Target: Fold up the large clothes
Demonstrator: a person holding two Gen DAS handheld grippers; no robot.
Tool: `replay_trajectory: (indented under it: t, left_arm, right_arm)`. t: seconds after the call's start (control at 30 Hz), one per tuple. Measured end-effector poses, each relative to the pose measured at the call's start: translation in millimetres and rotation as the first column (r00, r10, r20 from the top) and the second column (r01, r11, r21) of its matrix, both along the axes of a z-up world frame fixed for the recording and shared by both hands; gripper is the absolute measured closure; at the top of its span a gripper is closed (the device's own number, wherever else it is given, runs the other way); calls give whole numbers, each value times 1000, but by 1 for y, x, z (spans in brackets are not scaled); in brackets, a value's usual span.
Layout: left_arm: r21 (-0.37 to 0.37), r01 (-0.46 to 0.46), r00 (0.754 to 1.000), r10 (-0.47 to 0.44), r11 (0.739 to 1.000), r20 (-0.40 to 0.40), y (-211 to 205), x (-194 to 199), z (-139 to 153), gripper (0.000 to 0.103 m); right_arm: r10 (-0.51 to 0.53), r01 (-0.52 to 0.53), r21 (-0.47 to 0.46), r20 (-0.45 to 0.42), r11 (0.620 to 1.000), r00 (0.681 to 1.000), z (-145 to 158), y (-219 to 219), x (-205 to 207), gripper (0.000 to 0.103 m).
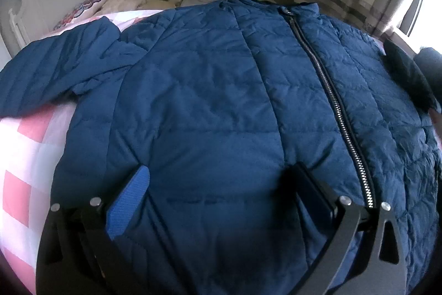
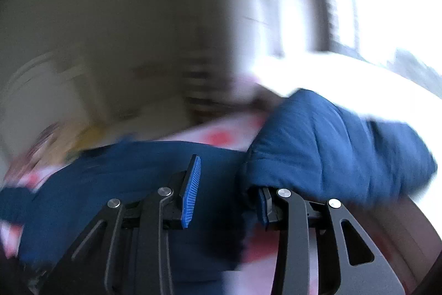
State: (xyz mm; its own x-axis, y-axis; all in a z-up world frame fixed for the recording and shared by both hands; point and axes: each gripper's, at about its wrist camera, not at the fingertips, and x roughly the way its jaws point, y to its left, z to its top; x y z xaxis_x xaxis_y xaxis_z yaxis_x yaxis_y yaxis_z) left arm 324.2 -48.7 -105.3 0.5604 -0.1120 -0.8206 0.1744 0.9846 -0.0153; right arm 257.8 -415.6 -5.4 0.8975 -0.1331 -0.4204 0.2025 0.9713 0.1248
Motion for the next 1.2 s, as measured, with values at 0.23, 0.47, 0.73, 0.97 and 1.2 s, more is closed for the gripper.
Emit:
replay_trajectory:
  t: [0.23, 0.47, 0.73, 0.97, 1.2]
  left_arm:
    - [-22, 2, 1000, -1, 1000, 7, 4, -1, 1, 2]
    - [-23, 0, 1000, 0, 1000, 7, 4, -2, 1, 2]
    - [-23, 0, 1000, 0, 1000, 9, 4, -2, 2, 2]
    - [-24, 0, 1000, 1, 1000, 9, 5, -2, 2, 2]
    - [-24, 0, 1000, 0, 1000, 9, 5, -2, 2, 2]
  right_arm:
    - [334, -353, -64, -205, 934, 920, -33, 121, 27, 61]
    - [385, -366, 122, -361, 922, 849, -72, 109, 15, 25]
    - [97, 12, 678, -122, 735, 988, -75, -60, -82, 24]
    - [28, 122, 789, -173, 602, 984, -116, -83, -66, 23]
    - [-118, 210, 703, -177, 680, 977, -108, -96, -40, 58]
